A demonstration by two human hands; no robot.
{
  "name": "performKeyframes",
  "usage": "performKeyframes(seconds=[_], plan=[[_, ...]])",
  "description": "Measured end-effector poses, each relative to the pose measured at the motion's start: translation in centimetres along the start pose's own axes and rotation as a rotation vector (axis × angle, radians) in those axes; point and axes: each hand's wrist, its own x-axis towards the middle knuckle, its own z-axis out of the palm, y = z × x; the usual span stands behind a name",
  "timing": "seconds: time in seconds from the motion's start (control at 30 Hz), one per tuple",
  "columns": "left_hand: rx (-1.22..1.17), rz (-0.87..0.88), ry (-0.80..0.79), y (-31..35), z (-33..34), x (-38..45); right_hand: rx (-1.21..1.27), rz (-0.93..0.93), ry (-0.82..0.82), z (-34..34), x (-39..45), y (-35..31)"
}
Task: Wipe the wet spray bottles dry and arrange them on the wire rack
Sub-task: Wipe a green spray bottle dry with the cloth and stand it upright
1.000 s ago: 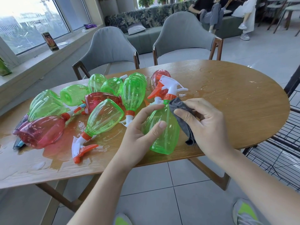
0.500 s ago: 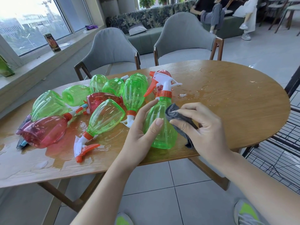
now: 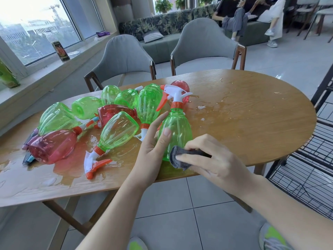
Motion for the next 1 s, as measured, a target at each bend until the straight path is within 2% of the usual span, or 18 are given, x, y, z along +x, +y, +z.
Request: performKeyframes(seconds=[0.23, 0.43, 0.73, 1.0], plan=[[-0.136, -0.124, -0.145, 0.4, -0.7, -0.8, 0.057, 0.321, 0.239, -1.3, 2.7, 1.4], [-0.194, -0.125, -0.138, -0.1, -0.9, -1.0, 0.210, 0.514, 0.268, -1.2, 2.1, 1.0], [-0.069, 0.015, -0.173, -0.2, -0.5, -0.7, 0.209, 0.523, 0.244, -1.4, 2.4, 1.6], [0.017, 0.076, -0.180, -0.6, -0.9, -0.3, 0.346, 0.527, 0.139, -1.8, 2.0, 0.9]])
